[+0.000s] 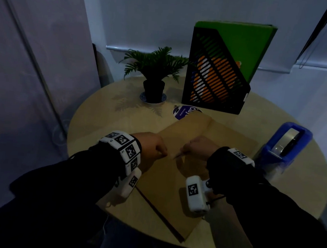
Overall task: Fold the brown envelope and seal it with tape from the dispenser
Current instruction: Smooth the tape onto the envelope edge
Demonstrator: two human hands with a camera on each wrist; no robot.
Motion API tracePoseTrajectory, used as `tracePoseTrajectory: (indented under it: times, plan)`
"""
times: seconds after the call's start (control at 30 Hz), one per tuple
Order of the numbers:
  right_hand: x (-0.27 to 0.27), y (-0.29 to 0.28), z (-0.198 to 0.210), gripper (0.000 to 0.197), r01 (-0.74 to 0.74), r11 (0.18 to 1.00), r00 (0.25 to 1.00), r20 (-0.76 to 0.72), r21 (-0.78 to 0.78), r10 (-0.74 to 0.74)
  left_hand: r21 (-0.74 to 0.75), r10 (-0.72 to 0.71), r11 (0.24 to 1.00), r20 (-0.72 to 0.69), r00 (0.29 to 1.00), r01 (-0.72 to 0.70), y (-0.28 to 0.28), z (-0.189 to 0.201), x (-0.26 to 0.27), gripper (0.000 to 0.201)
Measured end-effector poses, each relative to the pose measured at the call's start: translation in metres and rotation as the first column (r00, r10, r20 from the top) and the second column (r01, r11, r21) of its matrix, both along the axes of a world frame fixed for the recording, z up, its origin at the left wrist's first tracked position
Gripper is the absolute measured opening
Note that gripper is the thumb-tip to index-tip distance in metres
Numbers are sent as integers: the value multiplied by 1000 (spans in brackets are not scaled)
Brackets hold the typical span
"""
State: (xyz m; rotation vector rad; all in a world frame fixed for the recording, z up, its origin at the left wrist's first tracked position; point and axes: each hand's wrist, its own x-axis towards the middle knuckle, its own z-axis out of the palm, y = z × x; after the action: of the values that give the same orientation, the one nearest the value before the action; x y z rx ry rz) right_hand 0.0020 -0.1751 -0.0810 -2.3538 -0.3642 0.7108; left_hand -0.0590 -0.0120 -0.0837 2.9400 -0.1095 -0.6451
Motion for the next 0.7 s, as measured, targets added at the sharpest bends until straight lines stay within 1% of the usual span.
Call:
tracePoseTrajectory:
  times: [0.07,0.17,0.27,0.33,0.4,0.43,0.47,0.5,0.53,0.57,0.63,0.67,0.7]
  plan:
    - [-1,1,-1,43,14,1000,1000,-12,1,-14,-1,10,1000,24,1000,-10,0,-2,0,35]
    - [-1,2,-2,39,-1,999,1000,-11,-35,0,14,3,1000,36,999,-3,-1,-1,1,35]
    - [2,5,-4,43,-4,998,1000,3,-56,4,-10,12,1000,29,1000,-12,0,0,1,36]
    - [4,6,-6,41,-31,994,1000,-1,-102,31,-35,33,999,26,999,-32,1,-1,1,36]
    - [4,7,-6,29,-60,990,998,0,-126,61,-67,52,996,21,998,-51,3,-1,3,37]
    - [3,8,-6,17,-48,994,999,-20,-96,46,-78,57,995,19,998,-55,3,-2,4,39]
    - [1,8,-4,15,-38,996,999,-21,-80,37,-84,60,995,17,998,-58,4,-2,4,40]
    - [1,8,-3,27,-38,997,999,-39,-68,35,-88,63,994,17,998,-61,5,-3,5,41]
    - [-1,9,-1,35,-47,992,998,-52,-118,41,-91,63,994,16,998,-61,5,-3,5,42]
    - [-1,8,1,37,-33,993,999,-25,-116,31,-95,60,994,17,998,-58,5,-3,5,42]
    - [0,8,4,35,-126,976,991,32,-179,134,-101,54,994,19,998,-52,5,-2,5,42]
    - [1,9,5,31,-114,976,993,11,-188,118,-104,53,993,22,998,-50,5,-2,4,41]
    - [2,9,3,29,-133,972,990,16,-195,139,-108,50,993,26,998,-47,5,-1,4,41]
